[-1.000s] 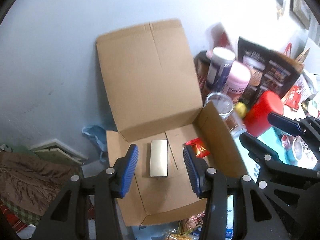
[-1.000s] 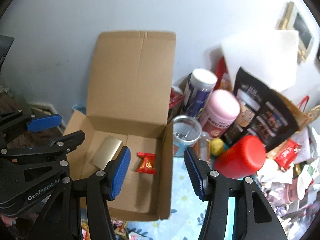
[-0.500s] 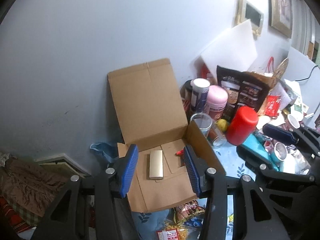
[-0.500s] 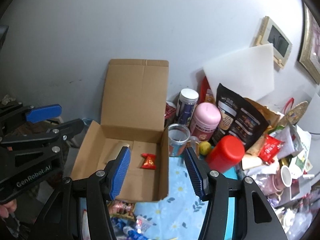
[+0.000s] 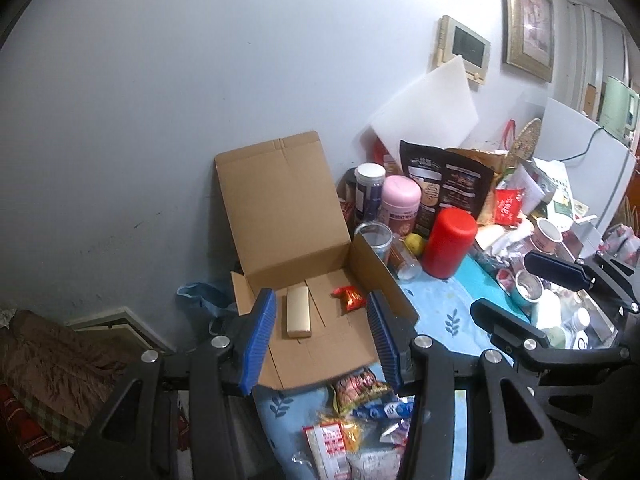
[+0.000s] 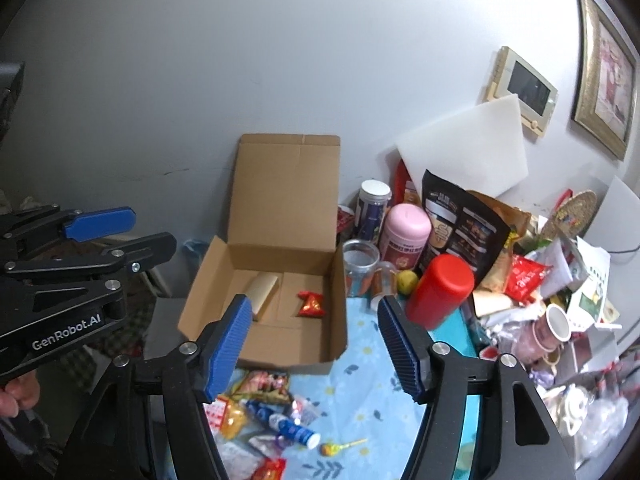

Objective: Organize snacks
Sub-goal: 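Lift both tools out of the box and back toward the snacks, then grasp the white pastry bag with the left tool while the right tool grasps a red packet, then carry the white bag and red packet over the cardboard box and release them inside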

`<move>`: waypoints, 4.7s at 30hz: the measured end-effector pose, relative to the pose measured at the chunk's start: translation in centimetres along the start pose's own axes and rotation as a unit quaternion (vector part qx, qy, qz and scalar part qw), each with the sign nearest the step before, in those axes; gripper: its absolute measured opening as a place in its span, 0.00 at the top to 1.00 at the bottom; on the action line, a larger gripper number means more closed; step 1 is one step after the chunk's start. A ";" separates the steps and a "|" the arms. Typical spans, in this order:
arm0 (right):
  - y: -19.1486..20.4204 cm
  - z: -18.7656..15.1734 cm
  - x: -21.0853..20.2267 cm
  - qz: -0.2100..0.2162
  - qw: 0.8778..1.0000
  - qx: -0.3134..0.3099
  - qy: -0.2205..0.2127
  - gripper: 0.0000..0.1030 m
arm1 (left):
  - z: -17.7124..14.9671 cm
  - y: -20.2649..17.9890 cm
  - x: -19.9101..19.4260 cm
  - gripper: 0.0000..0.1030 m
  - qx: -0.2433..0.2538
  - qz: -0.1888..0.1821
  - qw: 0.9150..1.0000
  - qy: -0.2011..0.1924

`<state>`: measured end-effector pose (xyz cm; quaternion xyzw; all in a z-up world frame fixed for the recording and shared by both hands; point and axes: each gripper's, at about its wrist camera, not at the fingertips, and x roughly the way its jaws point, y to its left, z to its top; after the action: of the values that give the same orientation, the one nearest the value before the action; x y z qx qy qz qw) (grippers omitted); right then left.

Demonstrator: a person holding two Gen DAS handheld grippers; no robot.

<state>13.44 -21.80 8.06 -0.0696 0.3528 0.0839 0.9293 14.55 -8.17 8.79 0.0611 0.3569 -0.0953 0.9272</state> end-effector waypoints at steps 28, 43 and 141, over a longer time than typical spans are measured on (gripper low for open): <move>2.7 -11.9 -1.2 0.041 0.994 0.038 0.097 0.35 | -10.9 -0.4 -3.4 0.29 -0.023 -0.022 0.997 0.063; 3.3 -18.0 2.3 0.060 0.981 0.041 0.178 0.35 | -17.5 -1.1 0.1 0.29 -0.022 -0.023 0.991 0.130; 2.7 -22.1 8.5 0.133 0.947 0.034 0.292 0.63 | -22.0 -4.4 8.4 0.50 -0.008 -0.076 0.973 0.217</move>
<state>4.92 -22.41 -14.16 -0.0120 0.6171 0.1711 0.7679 5.31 -9.57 -13.30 0.0460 0.5542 -0.1473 0.8179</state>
